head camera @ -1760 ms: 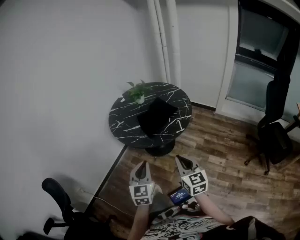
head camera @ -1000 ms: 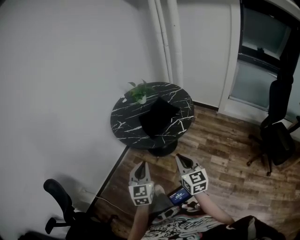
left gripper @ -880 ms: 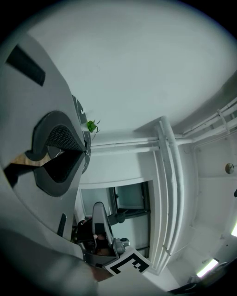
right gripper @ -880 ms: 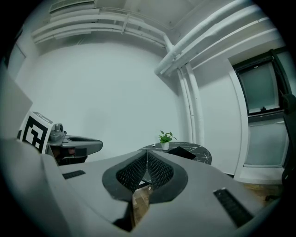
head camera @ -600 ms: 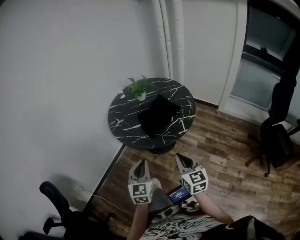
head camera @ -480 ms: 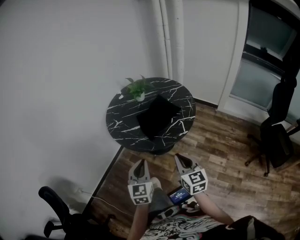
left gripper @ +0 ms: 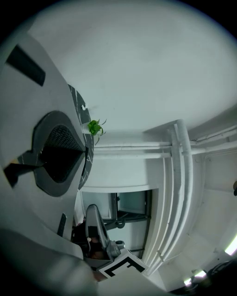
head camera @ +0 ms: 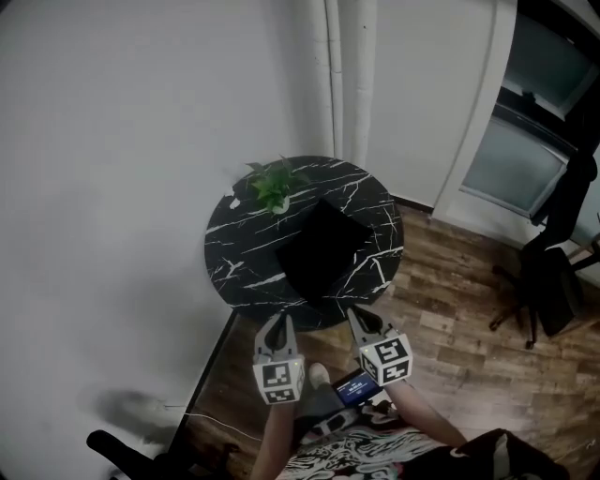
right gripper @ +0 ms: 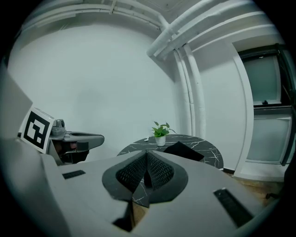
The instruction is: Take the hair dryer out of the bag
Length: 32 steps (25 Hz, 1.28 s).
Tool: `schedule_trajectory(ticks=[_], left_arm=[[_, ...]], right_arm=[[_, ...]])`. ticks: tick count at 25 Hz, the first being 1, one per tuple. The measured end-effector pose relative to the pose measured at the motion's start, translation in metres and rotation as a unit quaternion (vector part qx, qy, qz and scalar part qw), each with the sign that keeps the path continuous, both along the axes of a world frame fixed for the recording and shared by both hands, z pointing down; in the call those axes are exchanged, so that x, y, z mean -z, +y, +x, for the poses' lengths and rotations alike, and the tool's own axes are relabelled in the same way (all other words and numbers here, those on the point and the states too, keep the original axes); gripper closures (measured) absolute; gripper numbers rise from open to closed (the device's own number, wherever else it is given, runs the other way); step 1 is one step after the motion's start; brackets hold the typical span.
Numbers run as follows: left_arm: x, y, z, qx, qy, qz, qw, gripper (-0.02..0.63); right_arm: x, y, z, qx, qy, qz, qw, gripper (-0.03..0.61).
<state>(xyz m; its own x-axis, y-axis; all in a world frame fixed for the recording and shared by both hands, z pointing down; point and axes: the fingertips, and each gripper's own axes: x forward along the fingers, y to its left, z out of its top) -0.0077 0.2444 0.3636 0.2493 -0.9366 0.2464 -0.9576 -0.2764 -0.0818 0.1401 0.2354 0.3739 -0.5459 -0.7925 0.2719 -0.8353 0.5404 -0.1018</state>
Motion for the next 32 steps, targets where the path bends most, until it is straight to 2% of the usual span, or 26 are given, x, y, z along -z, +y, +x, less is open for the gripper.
schedule_trajectory(ticks=[8, 14, 20, 24, 32], left_arm=[[-0.012, -0.071, -0.045, -0.013, 0.019, -0.012, 0.9997, 0.598], [-0.027, -0.109, -0.062, -0.021, 0.032, -0.024, 0.9990, 0.598], [-0.034, -0.128, -0.063, -0.031, 0.026, -0.028, 0.9988, 0.598], [-0.048, -0.132, -0.063, -0.036, 0.022, -0.045, 0.9981, 0.598], [-0.057, -0.160, -0.070, -0.030, 0.015, -0.044, 0.9985, 0.598]], right_arm=[[-0.015, -0.060, -0.050, -0.001, 0.025, -0.020, 0.999, 0.558], [-0.020, -0.082, -0.072, 0.002, 0.035, -0.024, 0.999, 0.558], [-0.024, -0.088, -0.073, 0.001, 0.034, -0.026, 0.999, 0.558], [-0.038, -0.092, -0.069, -0.012, 0.027, -0.040, 0.999, 0.558], [-0.047, -0.114, -0.074, 0.012, 0.044, -0.035, 0.998, 0.558]])
